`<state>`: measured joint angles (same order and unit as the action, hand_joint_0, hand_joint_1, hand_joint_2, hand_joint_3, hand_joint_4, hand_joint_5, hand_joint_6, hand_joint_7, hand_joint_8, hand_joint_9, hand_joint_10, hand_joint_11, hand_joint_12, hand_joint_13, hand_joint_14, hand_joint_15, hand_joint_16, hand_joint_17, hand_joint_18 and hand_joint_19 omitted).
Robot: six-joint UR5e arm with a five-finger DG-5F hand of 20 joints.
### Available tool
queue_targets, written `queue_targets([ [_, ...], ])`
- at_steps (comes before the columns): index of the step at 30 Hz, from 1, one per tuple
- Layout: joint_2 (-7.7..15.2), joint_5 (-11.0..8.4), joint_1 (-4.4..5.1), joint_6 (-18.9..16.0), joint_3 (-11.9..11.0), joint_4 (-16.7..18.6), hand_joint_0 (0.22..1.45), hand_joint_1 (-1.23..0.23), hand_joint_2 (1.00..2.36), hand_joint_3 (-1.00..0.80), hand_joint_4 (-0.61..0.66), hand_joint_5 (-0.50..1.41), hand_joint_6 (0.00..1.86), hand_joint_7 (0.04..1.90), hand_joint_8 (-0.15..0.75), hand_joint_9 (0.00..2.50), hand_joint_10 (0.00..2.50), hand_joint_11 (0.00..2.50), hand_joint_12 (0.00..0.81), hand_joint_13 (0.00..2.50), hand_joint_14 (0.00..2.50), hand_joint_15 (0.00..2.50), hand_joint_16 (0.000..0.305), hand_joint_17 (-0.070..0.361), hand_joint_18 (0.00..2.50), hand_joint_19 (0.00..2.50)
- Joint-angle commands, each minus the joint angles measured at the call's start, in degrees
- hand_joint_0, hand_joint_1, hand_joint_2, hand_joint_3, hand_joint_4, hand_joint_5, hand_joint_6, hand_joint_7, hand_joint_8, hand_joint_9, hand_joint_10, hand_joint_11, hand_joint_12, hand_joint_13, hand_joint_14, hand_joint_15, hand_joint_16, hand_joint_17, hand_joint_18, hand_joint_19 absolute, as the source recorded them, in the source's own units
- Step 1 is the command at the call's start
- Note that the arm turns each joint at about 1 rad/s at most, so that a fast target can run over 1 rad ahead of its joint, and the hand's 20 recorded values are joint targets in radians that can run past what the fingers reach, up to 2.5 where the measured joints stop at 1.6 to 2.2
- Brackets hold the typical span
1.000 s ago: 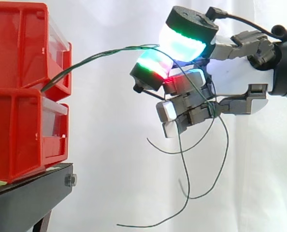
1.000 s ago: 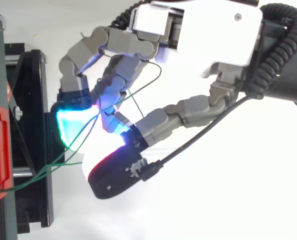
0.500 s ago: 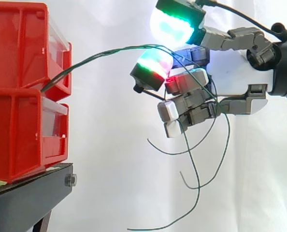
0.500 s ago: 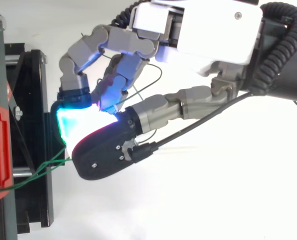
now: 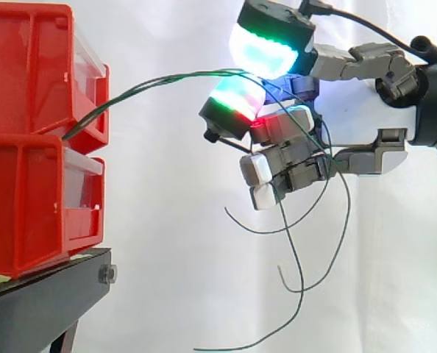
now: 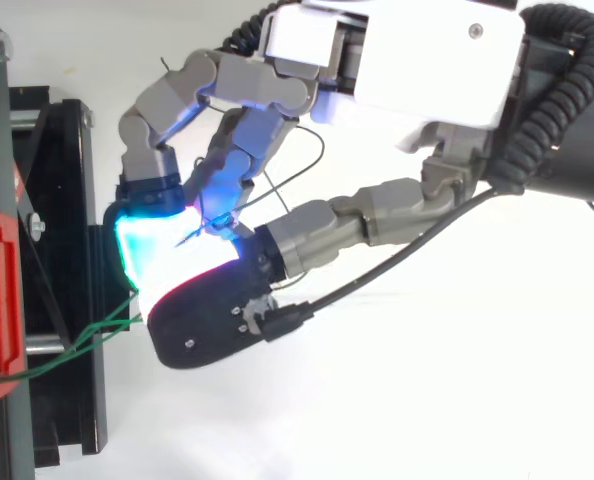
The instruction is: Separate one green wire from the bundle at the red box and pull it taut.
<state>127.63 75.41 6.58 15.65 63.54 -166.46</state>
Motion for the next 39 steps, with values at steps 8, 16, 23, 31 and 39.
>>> queue_targets([
  [8, 0.0, 0.00, 0.01, 0.0, -0.1, 0.0, 0.74, -0.96, 1.00, -0.50, 0.03, -0.17, 0.93, 1.04, 0.262, 1.12, 0.01, 1.46, 0.376, 0.88, 0.03, 0.80, 0.050, 0.113, 0.74, 0.66],
  [16, 0.0, 0.00, 0.01, 0.0, 0.0, 0.3, 0.54, -0.74, 1.00, -0.50, 0.08, -0.16, 0.91, 1.01, 0.277, 1.18, 0.01, 1.46, 0.395, 0.91, 0.03, 0.82, 0.054, 0.122, 0.73, 0.71],
  [23, 0.0, 0.00, 0.01, 0.0, -0.1, 0.3, 0.51, -0.58, 1.00, -0.50, 0.10, -0.17, 0.90, 1.02, 0.288, 1.22, 0.01, 1.46, 0.410, 0.95, 0.02, 0.84, 0.058, 0.130, 0.75, 0.73],
  [31, 0.0, 0.00, 0.01, 0.1, 0.0, 0.3, 0.59, -0.44, 1.00, -0.44, 0.09, -0.17, 0.90, 1.07, 0.262, 1.27, 0.01, 1.50, 0.395, 0.97, 0.03, 0.86, 0.054, 0.122, 0.74, 0.75],
  [39, 0.0, 0.00, 0.01, 0.1, 0.0, 0.5, 0.60, -0.41, 1.01, -0.33, 0.09, -0.17, 0.91, 1.07, 0.264, 1.27, 0.01, 1.52, 0.393, 0.97, 0.03, 0.88, 0.055, 0.124, 0.73, 0.77],
])
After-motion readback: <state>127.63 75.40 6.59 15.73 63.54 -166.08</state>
